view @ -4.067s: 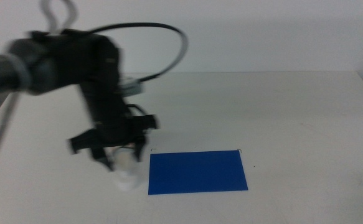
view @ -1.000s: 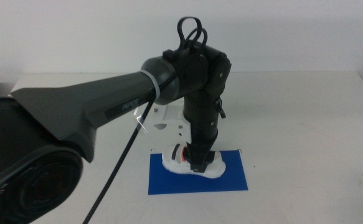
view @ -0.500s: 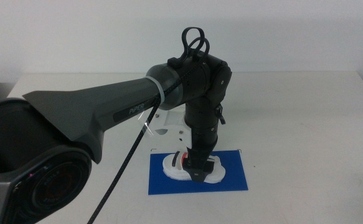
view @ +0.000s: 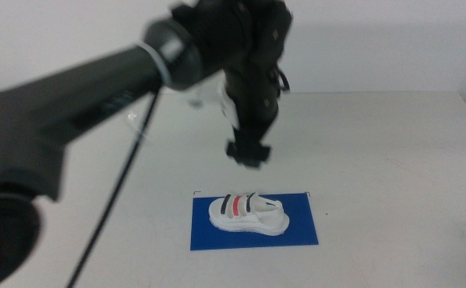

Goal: Use one arm to grab the shoe from the table and place it on the mat.

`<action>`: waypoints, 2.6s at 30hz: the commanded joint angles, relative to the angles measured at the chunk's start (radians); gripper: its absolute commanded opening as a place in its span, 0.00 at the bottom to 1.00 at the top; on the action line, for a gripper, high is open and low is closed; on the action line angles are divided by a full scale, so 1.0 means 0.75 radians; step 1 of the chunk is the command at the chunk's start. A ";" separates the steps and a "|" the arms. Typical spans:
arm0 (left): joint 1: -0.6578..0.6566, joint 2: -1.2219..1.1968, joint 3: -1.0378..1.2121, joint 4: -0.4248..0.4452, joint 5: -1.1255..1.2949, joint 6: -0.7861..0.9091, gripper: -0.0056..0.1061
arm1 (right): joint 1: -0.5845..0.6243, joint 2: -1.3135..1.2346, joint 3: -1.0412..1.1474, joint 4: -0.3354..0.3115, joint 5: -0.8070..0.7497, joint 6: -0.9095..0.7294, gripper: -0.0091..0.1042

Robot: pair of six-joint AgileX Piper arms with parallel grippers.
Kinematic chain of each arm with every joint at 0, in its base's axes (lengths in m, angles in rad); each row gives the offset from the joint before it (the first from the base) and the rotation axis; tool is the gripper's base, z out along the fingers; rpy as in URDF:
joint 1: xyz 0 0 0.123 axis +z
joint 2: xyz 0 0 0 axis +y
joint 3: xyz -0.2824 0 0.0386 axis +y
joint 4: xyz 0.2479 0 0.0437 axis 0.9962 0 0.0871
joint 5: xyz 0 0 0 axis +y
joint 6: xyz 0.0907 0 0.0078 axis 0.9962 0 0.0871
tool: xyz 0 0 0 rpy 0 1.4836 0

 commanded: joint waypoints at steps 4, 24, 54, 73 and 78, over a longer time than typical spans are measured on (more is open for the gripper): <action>-0.004 -0.231 -0.048 0.204 0.110 0.370 0.89 | -0.003 -0.035 0.007 -0.012 -0.103 -0.011 0.65; 0.164 -0.655 0.134 0.616 0.040 2.500 0.89 | -0.003 -0.035 0.007 -0.012 -0.103 -0.011 0.65; 0.727 -1.899 1.754 0.363 -1.311 2.340 0.89 | -0.003 -0.035 0.007 -0.012 -0.103 -0.011 0.65; 0.972 -2.539 2.494 -0.154 -1.673 2.802 0.89 | -0.003 -0.035 0.007 -0.012 -0.103 -0.011 0.65; 0.997 -2.693 2.618 -0.188 -1.676 2.796 0.89 | -0.003 -0.035 0.007 -0.012 -0.103 -0.011 0.65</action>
